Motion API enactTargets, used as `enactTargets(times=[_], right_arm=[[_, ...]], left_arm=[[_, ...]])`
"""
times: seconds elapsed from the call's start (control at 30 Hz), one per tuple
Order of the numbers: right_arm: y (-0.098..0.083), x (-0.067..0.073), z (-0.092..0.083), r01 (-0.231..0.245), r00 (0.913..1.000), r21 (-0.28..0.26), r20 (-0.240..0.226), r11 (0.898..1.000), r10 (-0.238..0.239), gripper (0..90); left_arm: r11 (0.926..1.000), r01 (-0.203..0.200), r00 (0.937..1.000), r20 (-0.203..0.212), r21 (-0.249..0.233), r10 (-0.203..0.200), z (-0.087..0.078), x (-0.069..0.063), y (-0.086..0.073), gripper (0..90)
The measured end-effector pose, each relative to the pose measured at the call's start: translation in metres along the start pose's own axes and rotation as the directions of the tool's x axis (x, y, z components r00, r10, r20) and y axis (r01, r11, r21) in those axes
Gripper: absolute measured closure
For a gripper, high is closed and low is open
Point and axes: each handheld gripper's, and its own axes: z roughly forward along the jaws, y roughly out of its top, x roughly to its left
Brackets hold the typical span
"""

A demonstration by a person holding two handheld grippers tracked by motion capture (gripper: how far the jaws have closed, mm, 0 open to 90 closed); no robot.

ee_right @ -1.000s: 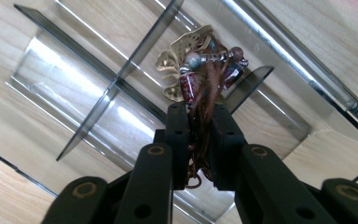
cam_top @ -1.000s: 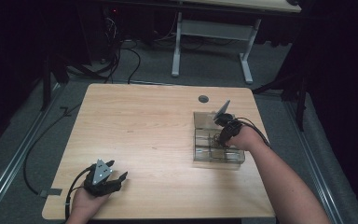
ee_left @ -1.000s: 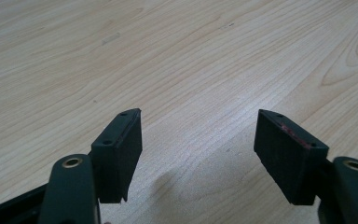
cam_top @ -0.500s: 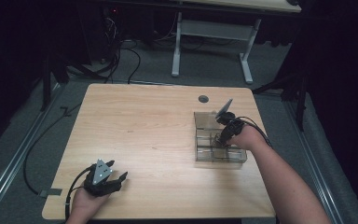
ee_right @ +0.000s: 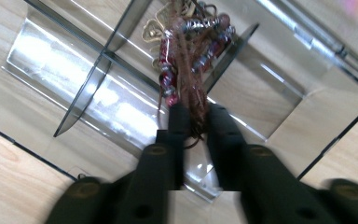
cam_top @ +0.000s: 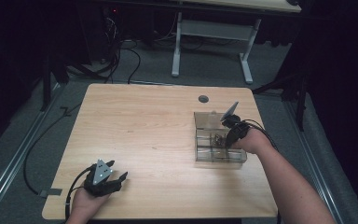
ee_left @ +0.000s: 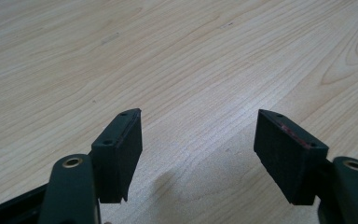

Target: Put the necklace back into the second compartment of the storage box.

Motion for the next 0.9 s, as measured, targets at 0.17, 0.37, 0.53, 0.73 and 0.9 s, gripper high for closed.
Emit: enactTargets(times=[0.17,0.37,0.53,0.73,0.9], right_arm=[[0.014,0.006,-0.002,0.030,0.9985,-0.055,0.046,0.998,-0.028,85.2],[0.027,0.013,0.014,0.051,0.9971,-0.035,0.059,0.998,-0.049,85.1],[0.028,0.015,0.024,0.034,0.9980,-0.020,0.054,0.999,-0.032,83.7],[0.027,0.013,0.006,0.026,0.9993,-0.053,0.028,0.998,-0.025,68.7],[0.034,0.019,-0.012,0.040,0.9990,-0.116,0.024,0.992,-0.038,65.2]], left_arm=[[1.0000,0.001,1.0000,0.000,0.000,-0.001,0.000,0.000,0.000,32.8],[1.0000,0.006,1.0000,0.001,-0.005,-0.006,0.000,0.000,0.000,32.7],[1.0000,0.005,1.0000,0.003,-0.005,-0.005,0.000,0.000,0.000,32.7],[1.0000,0.001,1.0000,0.002,-0.003,-0.001,0.000,0.000,0.000,32.7],[1.0000,0.000,1.0000,-0.001,-0.003,0.000,0.000,0.000,0.000,32.8]])
